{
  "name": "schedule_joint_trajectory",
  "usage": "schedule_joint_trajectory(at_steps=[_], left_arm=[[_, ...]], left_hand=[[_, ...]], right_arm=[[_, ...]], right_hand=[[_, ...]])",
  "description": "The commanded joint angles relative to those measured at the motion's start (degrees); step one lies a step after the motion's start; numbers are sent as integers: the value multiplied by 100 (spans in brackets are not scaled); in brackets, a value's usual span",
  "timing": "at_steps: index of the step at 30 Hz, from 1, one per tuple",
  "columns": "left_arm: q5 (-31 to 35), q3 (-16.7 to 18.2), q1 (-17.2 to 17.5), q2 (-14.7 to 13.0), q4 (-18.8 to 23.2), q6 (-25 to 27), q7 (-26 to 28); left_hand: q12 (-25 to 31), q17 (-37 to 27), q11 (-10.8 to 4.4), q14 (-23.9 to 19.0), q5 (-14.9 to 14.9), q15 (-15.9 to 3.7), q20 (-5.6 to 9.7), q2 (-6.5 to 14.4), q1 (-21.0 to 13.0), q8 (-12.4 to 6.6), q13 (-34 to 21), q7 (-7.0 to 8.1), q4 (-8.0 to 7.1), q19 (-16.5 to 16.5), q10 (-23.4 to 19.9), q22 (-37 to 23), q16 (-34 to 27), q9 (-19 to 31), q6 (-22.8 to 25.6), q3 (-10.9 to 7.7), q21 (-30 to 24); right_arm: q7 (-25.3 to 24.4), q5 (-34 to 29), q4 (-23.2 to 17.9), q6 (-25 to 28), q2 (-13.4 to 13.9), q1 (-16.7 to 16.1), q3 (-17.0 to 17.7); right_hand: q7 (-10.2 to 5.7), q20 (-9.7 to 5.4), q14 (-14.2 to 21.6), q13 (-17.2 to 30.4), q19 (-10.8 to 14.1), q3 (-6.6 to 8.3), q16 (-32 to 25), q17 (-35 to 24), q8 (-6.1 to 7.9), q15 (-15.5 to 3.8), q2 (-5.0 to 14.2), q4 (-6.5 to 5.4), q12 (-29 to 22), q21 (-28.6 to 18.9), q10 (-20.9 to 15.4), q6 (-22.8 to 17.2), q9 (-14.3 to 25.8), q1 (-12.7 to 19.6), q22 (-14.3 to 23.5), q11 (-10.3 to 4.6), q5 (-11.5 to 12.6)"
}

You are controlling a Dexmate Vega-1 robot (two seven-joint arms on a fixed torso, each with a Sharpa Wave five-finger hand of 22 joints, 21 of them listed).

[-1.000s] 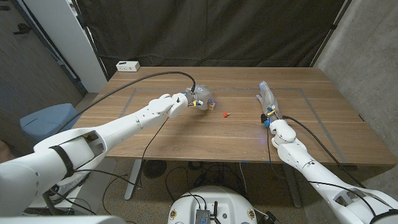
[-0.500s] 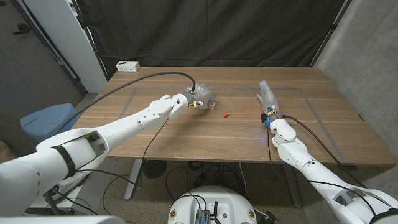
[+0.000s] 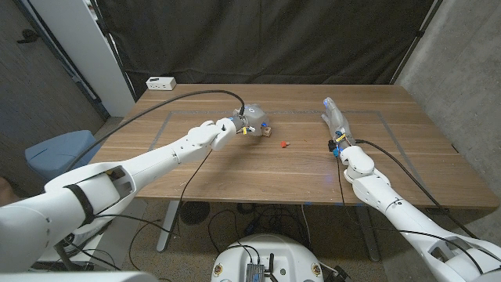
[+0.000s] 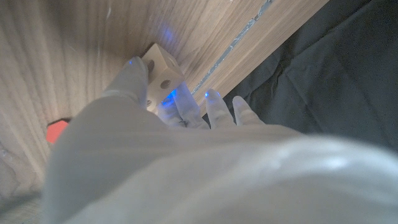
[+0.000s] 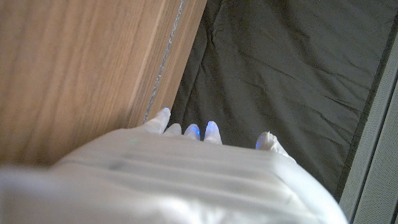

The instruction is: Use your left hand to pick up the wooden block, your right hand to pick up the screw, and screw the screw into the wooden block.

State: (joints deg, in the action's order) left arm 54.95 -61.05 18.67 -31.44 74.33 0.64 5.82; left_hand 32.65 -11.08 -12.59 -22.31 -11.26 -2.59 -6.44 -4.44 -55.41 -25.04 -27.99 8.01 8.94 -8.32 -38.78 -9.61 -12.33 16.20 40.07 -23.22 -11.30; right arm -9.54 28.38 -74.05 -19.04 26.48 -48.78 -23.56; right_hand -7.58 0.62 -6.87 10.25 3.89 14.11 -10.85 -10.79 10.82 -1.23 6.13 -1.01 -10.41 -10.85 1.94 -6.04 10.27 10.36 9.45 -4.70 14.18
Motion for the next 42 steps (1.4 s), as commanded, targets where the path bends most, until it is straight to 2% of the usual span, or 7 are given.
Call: schedule_joint_trajectory(at_steps=[1,20,32,37,42], left_arm=[[-268,218,167,-63,206,90,102],[-1027,634,390,-41,397,100,122],[-1825,1032,631,-99,623,-251,214],[-2226,1217,745,-89,665,-368,196],[-2680,1390,824,-75,655,-510,86]], left_hand=[[26,-17,-2,-70,-19,-677,-28,19,-48,-42,-24,34,-19,-68,-53,-11,-49,4,91,33,-6],[4,-33,-8,-34,-22,-673,-23,35,-10,-32,-72,70,-56,-47,-34,-17,-26,-25,59,106,28],[-21,-43,-8,-5,-27,-683,-10,65,29,-24,-97,92,-86,27,5,-20,-15,-41,38,146,57],[-30,-48,-9,-3,-29,-677,-6,75,46,-19,-109,78,-96,38,17,-21,-15,-47,24,162,59],[-42,-53,-7,6,-34,-671,-7,94,63,-15,-120,72,-107,55,33,-22,-13,-53,11,176,63]], right_arm=[[-169,-391,-575,554,357,-28,-122],[-398,-1083,-1177,1229,773,51,-320],[-494,-1554,-1605,1699,1071,69,-422],[-488,-1657,-1673,1746,1122,75,-434],[-488,-1783,-1799,1857,1209,75,-445]], right_hand=[[-31,13,-1,26,45,15,-55,-20,0,-16,-22,32,-59,-16,-28,-13,8,74,34,-47,-14],[-15,21,74,26,108,31,-73,-6,28,-46,-56,103,-79,-34,-106,-115,6,134,33,-44,-32],[15,47,153,26,207,-2,-82,7,84,-45,-190,209,-98,-52,-209,-321,9,193,30,-20,-62],[86,73,246,27,364,158,-82,26,127,3,-103,459,-123,-68,-388,-544,18,517,25,77,-167],[128,80,288,28,425,284,-77,31,135,4,-95,677,-116,-60,-438,-622,22,782,22,105,-130]])
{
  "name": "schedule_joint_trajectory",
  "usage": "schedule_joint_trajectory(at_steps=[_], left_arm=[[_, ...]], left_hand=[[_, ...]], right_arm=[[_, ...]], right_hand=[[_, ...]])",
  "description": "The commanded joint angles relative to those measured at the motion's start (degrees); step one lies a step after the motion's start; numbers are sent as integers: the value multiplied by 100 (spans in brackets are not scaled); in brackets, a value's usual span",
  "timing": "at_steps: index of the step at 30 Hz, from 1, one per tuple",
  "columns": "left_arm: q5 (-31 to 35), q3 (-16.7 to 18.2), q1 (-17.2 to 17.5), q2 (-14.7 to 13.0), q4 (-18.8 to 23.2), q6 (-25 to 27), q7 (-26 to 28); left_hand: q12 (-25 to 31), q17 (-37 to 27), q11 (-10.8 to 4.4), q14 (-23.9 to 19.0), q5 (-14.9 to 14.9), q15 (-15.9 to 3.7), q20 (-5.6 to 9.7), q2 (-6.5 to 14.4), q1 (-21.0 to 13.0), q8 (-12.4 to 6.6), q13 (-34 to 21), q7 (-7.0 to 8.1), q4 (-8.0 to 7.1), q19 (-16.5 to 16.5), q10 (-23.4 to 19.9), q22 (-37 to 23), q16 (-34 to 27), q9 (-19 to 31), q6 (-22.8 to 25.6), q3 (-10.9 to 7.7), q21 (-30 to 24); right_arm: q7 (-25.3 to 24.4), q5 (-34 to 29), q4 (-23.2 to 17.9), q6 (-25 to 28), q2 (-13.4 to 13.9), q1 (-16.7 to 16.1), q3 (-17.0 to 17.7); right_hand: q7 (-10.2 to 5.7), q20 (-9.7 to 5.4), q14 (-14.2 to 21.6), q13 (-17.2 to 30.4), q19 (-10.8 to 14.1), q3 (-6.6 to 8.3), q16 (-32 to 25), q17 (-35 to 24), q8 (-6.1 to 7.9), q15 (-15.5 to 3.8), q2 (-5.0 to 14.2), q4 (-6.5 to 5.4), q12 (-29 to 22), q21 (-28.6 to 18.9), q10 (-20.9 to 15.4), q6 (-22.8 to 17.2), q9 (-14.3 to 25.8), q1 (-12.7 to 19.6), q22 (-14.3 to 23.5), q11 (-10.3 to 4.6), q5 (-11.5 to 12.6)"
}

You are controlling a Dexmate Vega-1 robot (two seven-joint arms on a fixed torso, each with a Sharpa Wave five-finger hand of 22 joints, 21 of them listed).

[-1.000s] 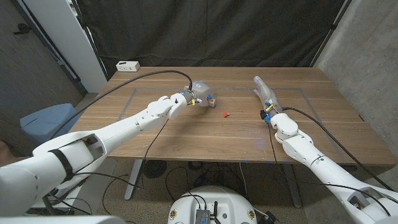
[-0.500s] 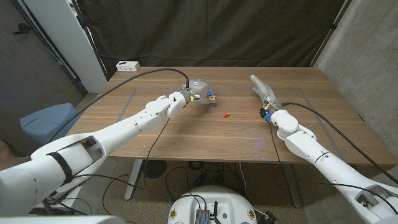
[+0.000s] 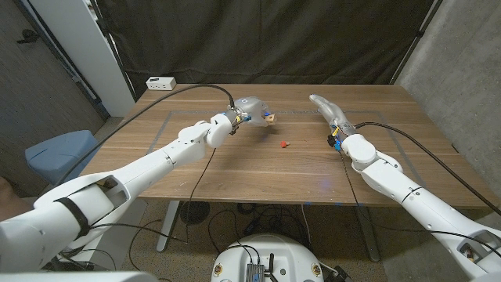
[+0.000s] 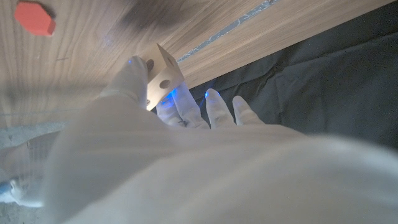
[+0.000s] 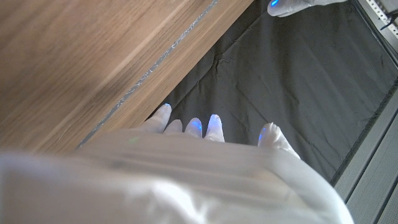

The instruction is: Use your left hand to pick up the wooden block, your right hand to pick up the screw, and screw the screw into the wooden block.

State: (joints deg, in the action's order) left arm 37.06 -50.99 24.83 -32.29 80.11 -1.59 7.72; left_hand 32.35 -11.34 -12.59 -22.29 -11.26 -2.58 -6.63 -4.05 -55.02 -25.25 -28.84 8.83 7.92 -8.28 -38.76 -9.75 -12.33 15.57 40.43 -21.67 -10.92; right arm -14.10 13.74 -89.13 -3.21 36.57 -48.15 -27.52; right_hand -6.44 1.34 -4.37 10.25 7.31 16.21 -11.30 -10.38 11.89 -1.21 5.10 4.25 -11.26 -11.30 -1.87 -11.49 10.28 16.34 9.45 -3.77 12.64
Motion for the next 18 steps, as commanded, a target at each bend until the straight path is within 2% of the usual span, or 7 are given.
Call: schedule_joint_trajectory(at_steps=[1,18], left_arm=[[-932,400,214,11,69,-310,-103],[-2224,809,384,176,-330,-833,-275]], left_hand=[[-15,-28,-7,12,-35,-665,10,58,27,5,-37,-4,-7,64,38,-8,-10,8,-25,24,30],[-89,-43,-2,99,-50,-608,-17,114,82,61,-75,-44,-34,179,169,-10,14,-18,-165,79,49]], right_arm=[[-51,-342,-332,328,212,8,-47],[243,-1001,-1150,1459,770,176,-256]], right_hand=[[16,7,45,28,86,83,-32,-9,32,2,-1,174,-30,-12,-60,-96,20,209,22,14,29],[15,43,75,33,170,195,-16,-11,60,29,-186,507,1,4,-59,-266,27,592,19,-10,39]])
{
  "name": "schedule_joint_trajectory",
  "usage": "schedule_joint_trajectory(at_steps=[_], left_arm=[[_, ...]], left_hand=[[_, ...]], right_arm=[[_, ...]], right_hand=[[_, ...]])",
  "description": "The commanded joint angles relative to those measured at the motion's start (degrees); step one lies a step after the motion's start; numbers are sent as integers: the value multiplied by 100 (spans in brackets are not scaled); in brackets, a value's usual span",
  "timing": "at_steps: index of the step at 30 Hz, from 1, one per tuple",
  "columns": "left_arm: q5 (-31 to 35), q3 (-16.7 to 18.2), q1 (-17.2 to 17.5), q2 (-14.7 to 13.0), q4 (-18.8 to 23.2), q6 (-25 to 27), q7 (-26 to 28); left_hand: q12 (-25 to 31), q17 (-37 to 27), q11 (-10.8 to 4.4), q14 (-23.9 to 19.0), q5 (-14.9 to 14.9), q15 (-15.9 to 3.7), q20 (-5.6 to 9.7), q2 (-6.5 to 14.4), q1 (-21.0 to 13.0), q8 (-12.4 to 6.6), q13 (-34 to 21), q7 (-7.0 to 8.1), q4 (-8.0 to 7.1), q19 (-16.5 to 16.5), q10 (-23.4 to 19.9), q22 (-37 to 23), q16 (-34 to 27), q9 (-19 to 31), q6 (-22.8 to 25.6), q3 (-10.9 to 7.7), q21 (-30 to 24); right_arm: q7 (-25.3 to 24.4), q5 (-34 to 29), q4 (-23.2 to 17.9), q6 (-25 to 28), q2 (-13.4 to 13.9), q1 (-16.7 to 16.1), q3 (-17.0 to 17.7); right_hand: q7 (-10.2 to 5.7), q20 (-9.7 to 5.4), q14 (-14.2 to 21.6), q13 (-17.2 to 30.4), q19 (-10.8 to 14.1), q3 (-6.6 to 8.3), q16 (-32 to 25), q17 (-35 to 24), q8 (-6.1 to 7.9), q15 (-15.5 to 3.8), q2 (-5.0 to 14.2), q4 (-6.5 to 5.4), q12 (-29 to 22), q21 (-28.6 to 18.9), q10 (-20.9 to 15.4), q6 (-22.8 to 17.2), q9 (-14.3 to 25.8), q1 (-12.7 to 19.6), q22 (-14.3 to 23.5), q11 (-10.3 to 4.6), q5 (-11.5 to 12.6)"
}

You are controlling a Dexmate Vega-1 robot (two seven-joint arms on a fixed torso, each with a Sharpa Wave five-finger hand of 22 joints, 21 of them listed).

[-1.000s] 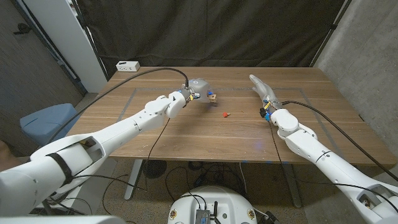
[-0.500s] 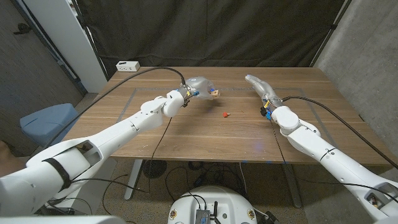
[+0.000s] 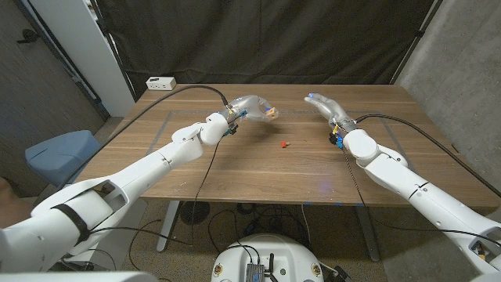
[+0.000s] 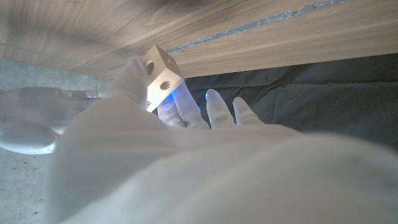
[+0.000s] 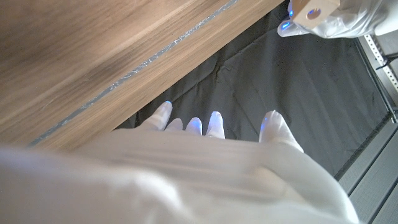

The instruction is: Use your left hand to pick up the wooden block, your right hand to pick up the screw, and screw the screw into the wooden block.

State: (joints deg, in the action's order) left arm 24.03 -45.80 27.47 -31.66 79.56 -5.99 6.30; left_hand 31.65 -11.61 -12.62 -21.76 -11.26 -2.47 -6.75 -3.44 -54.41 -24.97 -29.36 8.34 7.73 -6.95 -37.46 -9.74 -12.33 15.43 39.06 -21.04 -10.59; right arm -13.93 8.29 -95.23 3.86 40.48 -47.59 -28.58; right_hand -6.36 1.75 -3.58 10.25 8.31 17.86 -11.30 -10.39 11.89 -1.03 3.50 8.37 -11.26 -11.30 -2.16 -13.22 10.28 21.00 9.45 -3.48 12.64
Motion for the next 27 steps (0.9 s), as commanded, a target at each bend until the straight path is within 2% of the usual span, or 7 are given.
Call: schedule_joint_trajectory(at_steps=[1,4,11,14,21,27], left_arm=[[-1000,310,129,131,-301,-406,-153],[-1309,387,169,208,-377,-438,-240],[-1498,439,288,298,-332,-401,-96],[-1661,485,358,373,-344,-404,-41],[-1886,559,541,548,-356,-462,245],[-2049,581,642,692,-437,-517,410]], left_hand=[[-22,-17,1,53,-51,-622,-5,57,24,34,-24,4,-17,49,44,-11,16,-4,-28,18,16],[-34,-19,4,74,-54,-600,-6,67,34,40,-28,10,-22,62,66,-12,21,-7,-42,24,17],[-65,-22,5,88,-65,-588,-8,87,43,52,-38,3,-24,82,118,-13,20,-15,-72,38,13],[-76,-22,5,88,-69,-575,-1,93,44,54,-43,-5,-22,77,133,-14,16,-19,-78,43,7],[-94,-22,4,86,-82,-563,34,117,39,58,-53,-18,-18,37,150,-16,8,-27,-85,49,-17],[-109,-23,5,77,-95,-541,44,145,29,51,-63,-31,-12,26,152,-17,-3,-35,-69,53,-24]], right_arm=[[253,-500,-580,801,412,135,-167],[289,-592,-697,980,466,159,-193],[340,-794,-880,1248,535,204,-263],[384,-915,-965,1404,562,250,-328],[640,-1255,-1218,1865,696,426,-522],[791,-1487,-1291,1997,746,552,-641]], right_hand=[[10,5,-7,34,71,36,-14,-10,59,17,-31,104,2,5,-30,-96,28,142,18,-43,39],[5,9,-1,34,73,53,-14,-11,65,17,-56,136,4,11,-31,-124,29,200,18,-39,40],[-13,16,13,35,91,88,-14,-12,80,14,-99,181,4,15,-41,-194,31,313,18,-59,35],[-61,25,50,37,114,135,-21,-12,109,-18,-148,214,-21,19,-125,-316,34,463,18,-84,20],[-80,31,61,39,158,172,-19,-13,124,-30,-203,231,-21,15,-148,-396,36,598,17,-111,-5],[-78,43,75,40,182,193,-20,-13,129,-35,-238,235,-22,14,-165,-439,38,680,17,-118,-24]])
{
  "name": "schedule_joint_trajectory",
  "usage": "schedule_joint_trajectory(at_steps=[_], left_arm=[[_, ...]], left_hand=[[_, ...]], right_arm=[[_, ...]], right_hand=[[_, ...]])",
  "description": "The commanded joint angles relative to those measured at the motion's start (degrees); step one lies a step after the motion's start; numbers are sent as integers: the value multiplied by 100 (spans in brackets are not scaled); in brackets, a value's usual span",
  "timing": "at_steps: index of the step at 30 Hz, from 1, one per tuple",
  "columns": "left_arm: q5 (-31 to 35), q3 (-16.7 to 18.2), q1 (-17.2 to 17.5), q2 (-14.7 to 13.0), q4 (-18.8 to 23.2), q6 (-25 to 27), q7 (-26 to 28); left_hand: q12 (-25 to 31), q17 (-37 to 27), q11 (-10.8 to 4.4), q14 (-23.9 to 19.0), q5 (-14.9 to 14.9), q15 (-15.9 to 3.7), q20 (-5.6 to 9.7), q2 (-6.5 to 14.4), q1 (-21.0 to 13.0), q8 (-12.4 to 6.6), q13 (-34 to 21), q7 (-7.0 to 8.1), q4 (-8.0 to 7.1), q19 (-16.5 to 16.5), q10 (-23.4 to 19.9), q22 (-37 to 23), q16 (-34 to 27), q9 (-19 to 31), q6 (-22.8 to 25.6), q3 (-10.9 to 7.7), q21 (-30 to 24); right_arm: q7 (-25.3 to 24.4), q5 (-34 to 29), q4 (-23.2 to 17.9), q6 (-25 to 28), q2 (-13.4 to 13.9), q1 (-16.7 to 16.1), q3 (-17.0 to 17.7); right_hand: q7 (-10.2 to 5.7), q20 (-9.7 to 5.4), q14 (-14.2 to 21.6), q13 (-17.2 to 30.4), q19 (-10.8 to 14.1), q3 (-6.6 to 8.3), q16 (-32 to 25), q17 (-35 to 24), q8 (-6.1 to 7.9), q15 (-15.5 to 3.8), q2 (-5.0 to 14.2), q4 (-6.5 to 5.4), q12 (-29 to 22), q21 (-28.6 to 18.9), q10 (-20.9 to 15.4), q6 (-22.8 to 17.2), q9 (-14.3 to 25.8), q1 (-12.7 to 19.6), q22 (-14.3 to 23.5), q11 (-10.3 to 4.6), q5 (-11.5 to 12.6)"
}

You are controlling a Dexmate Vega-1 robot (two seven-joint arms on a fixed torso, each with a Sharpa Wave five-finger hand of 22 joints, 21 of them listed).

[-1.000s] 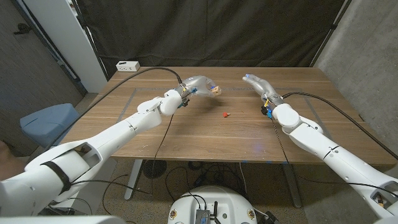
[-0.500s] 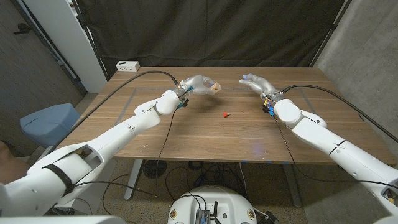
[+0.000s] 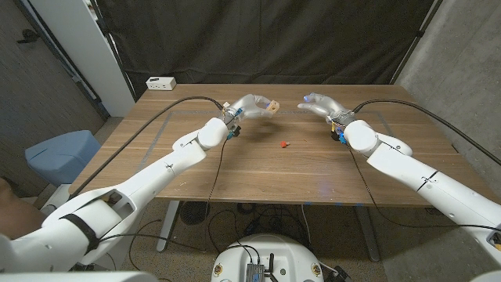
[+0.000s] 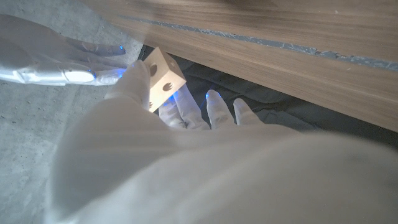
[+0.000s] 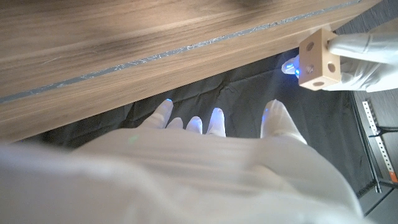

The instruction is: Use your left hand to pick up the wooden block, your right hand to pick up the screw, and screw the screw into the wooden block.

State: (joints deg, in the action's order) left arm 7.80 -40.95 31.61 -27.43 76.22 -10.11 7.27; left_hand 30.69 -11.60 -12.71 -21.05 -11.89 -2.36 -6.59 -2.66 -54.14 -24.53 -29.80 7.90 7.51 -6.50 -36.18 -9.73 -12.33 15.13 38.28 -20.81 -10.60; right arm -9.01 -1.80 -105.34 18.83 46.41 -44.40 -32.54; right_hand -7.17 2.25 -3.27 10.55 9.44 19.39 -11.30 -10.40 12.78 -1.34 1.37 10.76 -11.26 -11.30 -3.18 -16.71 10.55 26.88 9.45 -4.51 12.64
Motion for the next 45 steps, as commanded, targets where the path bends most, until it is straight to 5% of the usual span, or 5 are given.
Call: schedule_joint_trajectory(at_steps=[1,15,33,45], left_arm=[[-451,101,248,286,-94,-81,336],[-1060,269,526,424,-263,-468,353],[-1403,550,1039,298,223,-390,622],[-1744,649,1110,372,-28,-761,444]], left_hand=[[-14,-24,15,8,-34,-549,27,67,1,11,-20,10,11,-18,23,-19,-3,-5,-2,31,-24],[-56,-25,20,42,-58,-527,-15,112,4,38,-36,13,12,2,52,-23,-6,-21,-63,50,-23],[-110,-24,21,74,-87,-476,18,154,16,50,-54,9,14,3,91,-28,-12,-39,-85,77,-32],[-136,-23,21,90,-102,-484,15,167,27,24,-64,69,17,49,86,-30,-17,-51,-15,101,-22]], right_arm=[[340,-515,-288,509,165,259,-267],[1089,-1059,-530,1131,320,666,-636],[2091,-1924,-581,1685,303,1280,-1270],[2563,-2444,-572,1902,219,1506,-1528]], right_hand=[[1,-13,51,10,86,47,-21,-12,47,-8,-34,-3,-24,10,-72,-115,11,116,17,-13,-29],[-21,2,86,13,137,112,-21,-12,57,-6,-124,2,-19,17,-101,-225,16,352,15,-32,-91],[-53,49,99,15,171,162,-16,-12,58,8,-214,-6,-3,23,-89,-310,24,552,16,-40,-148],[-71,70,112,17,209,188,-14,-12,54,15,-270,-13,1,20,-93,-350,28,663,17,-43,-170]])
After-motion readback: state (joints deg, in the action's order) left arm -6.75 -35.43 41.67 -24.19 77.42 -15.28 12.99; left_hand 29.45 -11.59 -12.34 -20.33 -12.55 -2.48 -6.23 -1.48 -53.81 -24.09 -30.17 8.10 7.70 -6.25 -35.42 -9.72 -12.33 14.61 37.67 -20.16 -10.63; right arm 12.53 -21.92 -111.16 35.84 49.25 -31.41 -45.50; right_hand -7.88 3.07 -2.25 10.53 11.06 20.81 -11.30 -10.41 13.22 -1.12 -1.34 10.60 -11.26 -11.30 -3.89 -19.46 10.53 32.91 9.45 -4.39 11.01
